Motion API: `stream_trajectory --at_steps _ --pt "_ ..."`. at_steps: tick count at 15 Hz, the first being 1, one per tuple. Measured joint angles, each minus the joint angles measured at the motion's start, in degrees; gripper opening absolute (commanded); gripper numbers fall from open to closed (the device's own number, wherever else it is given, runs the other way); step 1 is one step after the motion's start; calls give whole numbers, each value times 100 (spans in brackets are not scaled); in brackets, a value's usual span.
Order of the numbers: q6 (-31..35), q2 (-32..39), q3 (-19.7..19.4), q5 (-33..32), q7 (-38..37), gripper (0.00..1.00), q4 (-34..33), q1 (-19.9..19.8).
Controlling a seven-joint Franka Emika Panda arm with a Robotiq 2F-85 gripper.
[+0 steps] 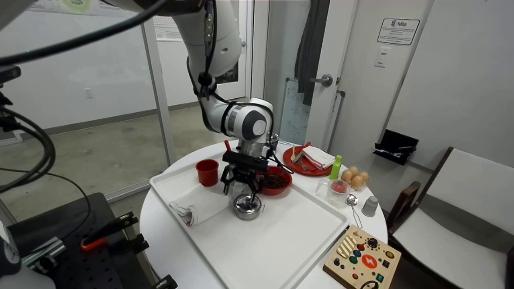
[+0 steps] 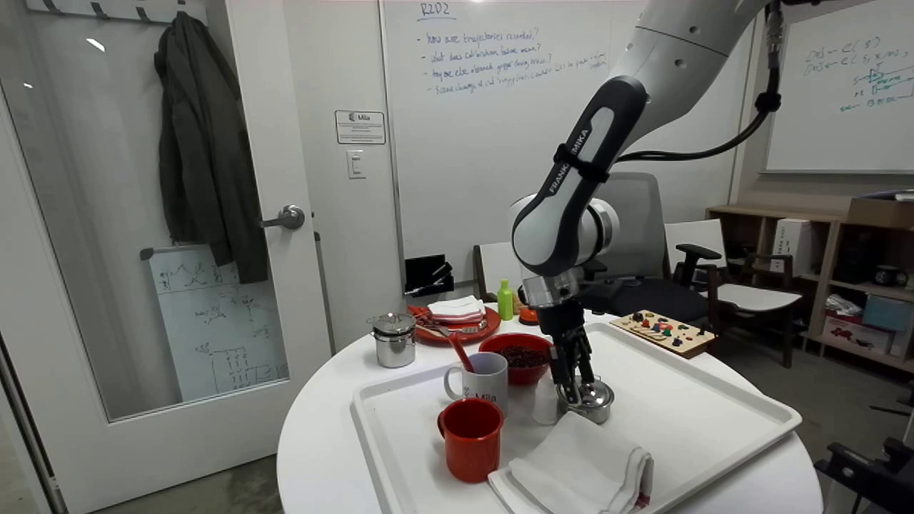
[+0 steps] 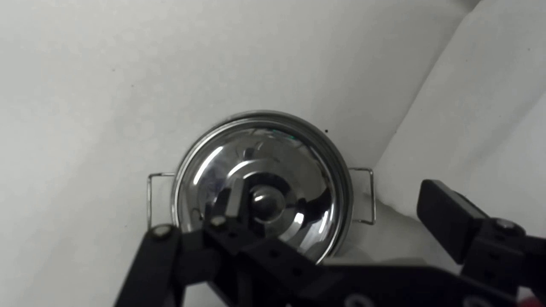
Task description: Cover the silver pot with the silver lid
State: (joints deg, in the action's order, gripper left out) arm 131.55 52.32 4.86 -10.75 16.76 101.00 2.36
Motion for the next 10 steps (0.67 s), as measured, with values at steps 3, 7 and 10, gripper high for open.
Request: stream_trajectory --at_steps 3,7,10 --pt "1 0 -6 0 0 100 -12 -4" --pt "108 -31 -76 -10 -41 100 -59 -2" --pt "140 -63 -98 -9 -52 100 -72 -7"
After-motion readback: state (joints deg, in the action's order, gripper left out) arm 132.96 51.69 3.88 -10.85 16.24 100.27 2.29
